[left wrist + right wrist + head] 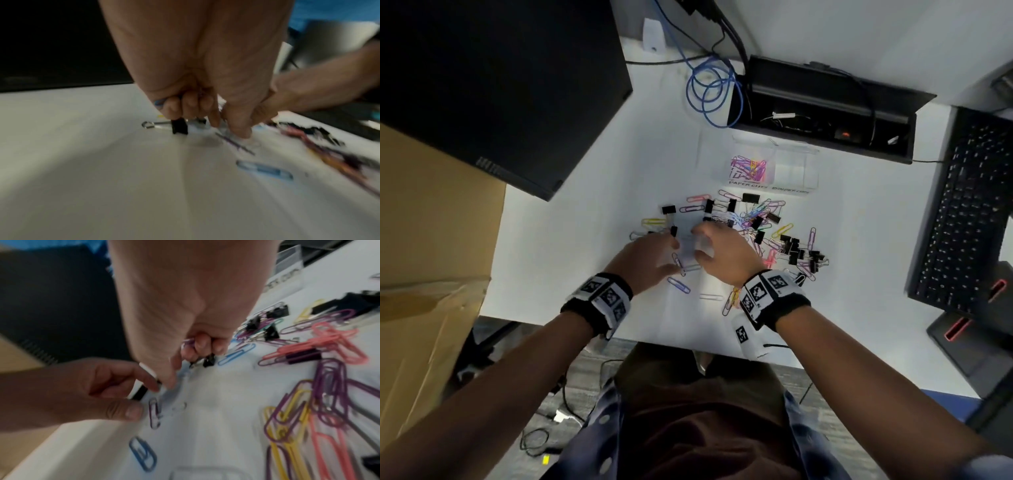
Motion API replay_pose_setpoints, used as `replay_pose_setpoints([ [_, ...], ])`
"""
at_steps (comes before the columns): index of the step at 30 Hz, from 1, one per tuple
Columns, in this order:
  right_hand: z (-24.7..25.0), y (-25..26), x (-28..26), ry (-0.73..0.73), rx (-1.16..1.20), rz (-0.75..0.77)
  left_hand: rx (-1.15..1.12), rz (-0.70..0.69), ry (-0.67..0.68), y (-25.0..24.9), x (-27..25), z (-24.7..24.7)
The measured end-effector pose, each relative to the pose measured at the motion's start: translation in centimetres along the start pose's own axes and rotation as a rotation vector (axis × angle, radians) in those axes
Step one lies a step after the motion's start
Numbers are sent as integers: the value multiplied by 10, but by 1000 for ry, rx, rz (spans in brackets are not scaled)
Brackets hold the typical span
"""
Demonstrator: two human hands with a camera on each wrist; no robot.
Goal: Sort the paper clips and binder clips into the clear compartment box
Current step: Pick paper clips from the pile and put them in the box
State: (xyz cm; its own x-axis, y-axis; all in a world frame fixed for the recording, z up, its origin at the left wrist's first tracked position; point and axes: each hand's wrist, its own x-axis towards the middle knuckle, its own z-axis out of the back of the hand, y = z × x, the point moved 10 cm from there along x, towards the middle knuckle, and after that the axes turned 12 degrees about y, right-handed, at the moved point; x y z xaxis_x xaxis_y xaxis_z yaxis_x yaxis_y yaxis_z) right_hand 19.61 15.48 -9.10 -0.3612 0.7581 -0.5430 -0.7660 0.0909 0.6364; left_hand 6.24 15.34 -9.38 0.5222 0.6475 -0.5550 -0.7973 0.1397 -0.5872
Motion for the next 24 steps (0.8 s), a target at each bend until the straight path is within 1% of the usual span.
replay_pose_setpoints([
  [1,-3,1,4,2,-66,-9,38,2,24,1,1,-7],
  [2,-5,1,7,-12,-106,-9,58,-1,20,1,2,-9],
  [4,-7,4,11,-44,-156,-3,52,-26,-23,1,2,-9],
  [6,-5,7,11,-86,-199,-4,41,-51,-37,-1,1,-8],
  [8,-5,6,10,-88,-225,-21,49,-73,-15,0,0,-11],
  [10,-9,-1,9,-55,-212,-45,14,-59,23,3,-2,-12],
  [11,-11,-4,9,-41,-156,-53,-16,-44,38,6,-4,-12],
  [12,-10,-9,7,-37,-53,-60,-47,-29,53,9,-5,-11],
  [14,-6,-18,0,-52,207,-92,-132,15,112,16,-9,-9],
  [15,-4,-25,-5,-63,330,-132,-189,35,157,17,-10,-9],
  [17,0,-35,-16,-80,583,-215,-351,30,229,8,-12,-7],
  [18,4,-38,-20,-103,710,-239,-447,5,234,-4,-13,0],
  [20,18,-43,-25,-167,944,-262,-633,-31,174,-29,-8,19],
  [21,29,-45,-27,-206,996,-275,-687,-38,128,-41,-2,30],
  [22,42,-46,-29,-253,1005,-281,-690,-41,78,-53,7,43],
  [24,77,-46,-34,-354,950,-286,-578,-37,15,-77,34,63],
])
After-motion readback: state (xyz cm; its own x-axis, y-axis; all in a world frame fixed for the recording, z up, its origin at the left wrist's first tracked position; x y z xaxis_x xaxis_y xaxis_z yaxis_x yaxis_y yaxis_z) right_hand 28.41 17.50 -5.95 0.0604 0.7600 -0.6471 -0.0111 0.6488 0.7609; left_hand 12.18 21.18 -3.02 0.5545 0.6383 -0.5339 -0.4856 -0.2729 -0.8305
